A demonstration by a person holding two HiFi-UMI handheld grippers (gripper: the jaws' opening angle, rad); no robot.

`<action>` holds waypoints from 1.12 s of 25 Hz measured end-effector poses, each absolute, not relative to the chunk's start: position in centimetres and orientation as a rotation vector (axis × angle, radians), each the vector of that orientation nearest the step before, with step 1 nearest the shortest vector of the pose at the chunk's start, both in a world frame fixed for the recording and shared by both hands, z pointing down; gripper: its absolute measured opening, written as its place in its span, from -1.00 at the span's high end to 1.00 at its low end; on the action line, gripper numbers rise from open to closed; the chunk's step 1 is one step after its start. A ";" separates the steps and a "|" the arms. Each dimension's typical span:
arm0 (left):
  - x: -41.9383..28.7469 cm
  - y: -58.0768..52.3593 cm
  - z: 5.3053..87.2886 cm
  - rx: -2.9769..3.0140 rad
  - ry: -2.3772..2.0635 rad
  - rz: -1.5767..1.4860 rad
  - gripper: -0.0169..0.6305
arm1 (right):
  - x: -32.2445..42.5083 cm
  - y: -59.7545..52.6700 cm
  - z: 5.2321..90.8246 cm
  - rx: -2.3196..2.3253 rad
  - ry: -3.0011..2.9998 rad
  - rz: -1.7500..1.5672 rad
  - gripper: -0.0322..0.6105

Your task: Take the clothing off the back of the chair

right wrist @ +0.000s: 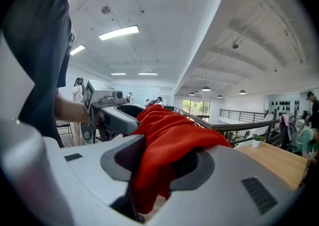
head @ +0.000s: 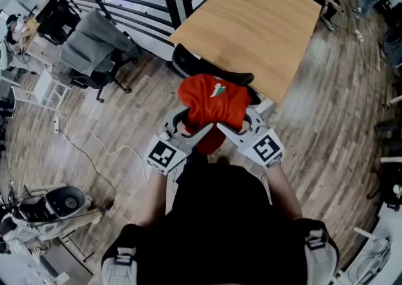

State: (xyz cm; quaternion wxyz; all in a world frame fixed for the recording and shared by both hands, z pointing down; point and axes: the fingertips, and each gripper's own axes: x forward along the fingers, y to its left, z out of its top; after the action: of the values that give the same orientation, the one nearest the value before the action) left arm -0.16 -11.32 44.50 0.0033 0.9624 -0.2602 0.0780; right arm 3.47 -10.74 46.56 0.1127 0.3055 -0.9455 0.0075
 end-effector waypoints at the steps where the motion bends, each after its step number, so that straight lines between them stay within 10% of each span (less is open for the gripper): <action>1: -0.1 -11.0 44.6 3.014 -0.824 0.243 0.16 | 3.5 -10.5 46.6 0.888 -2.776 0.022 0.41; 28: 0.6 -5.0 46.1 2.949 -0.912 0.270 0.16 | 4.1 -4.6 48.2 0.774 -2.814 0.025 0.41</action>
State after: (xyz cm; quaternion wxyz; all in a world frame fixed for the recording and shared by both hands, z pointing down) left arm 0.58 -5.03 46.13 0.0214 0.9515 -0.2943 0.0870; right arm 4.09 -4.64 48.18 0.1112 0.2636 -0.9582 0.0086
